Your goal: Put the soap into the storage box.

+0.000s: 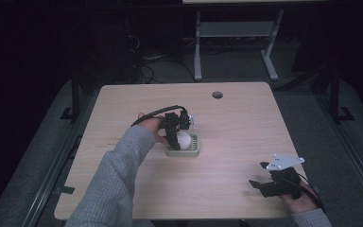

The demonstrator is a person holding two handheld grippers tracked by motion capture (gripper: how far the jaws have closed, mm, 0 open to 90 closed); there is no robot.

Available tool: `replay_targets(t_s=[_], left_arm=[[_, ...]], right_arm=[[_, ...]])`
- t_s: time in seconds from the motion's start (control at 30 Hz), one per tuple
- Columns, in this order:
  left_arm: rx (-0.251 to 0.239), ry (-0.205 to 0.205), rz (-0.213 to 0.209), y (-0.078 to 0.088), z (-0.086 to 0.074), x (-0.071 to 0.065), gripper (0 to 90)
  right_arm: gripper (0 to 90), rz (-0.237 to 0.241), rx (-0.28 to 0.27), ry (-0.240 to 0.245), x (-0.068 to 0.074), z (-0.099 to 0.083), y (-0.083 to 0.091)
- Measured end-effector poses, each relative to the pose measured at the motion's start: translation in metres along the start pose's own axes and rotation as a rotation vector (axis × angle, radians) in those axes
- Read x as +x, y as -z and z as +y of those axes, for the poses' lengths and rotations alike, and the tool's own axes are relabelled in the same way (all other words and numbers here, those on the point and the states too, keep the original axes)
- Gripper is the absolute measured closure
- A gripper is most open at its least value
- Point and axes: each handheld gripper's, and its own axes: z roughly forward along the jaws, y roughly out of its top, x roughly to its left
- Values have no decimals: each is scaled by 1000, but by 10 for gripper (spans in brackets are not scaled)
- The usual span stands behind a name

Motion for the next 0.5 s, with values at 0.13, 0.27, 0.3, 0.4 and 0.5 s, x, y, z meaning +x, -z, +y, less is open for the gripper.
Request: replay_targets(t_s=[0.13, 0.27, 0.3, 0.4, 0.5], left_arm=[[-15, 2, -1, 1, -4, -2, 230], [-18, 11, -2, 0, -9, -4, 232], [-19, 12, -4, -1, -10, -5, 232], [-10, 14, -5, -1, -14, -8, 232], [-21, 20, -1, 1, -19, -10, 234]], right_arm=[[215, 0, 0, -1, 0, 0, 0], [215, -1, 1, -4, 0, 0, 0], [215, -2, 1, -2, 0, 0, 0], [215, 0, 1, -2, -1, 0, 0], [215, -1, 4, 3, 0, 0, -1]])
